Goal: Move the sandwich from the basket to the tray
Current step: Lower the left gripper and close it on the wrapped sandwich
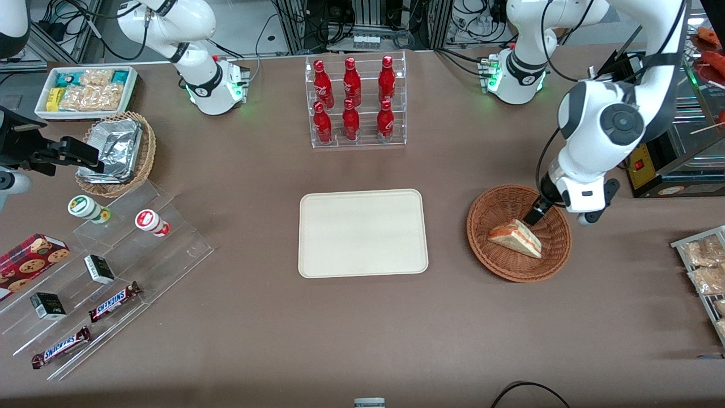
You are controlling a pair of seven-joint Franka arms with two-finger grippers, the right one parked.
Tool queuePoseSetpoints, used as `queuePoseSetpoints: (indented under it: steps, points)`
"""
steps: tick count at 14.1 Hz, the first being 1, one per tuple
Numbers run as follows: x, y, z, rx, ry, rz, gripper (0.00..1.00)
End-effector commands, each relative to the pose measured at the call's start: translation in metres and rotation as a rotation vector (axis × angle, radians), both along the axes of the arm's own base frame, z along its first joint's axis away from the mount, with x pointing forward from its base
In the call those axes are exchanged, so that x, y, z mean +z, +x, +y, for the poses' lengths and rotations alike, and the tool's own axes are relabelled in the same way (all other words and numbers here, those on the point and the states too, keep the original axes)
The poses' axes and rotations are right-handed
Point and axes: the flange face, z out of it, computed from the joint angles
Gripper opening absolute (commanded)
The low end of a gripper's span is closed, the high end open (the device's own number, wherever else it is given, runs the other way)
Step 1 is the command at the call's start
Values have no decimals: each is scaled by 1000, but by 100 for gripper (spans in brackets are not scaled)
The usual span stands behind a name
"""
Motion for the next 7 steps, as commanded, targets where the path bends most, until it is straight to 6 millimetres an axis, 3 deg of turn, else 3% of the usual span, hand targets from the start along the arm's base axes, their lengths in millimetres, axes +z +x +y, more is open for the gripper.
queuePoseSetpoints:
  steps: [1, 7]
  points:
    - [-25, 5, -3, 71, -5, -7, 100]
    - [-57, 7, -6, 118, -28, -43, 100]
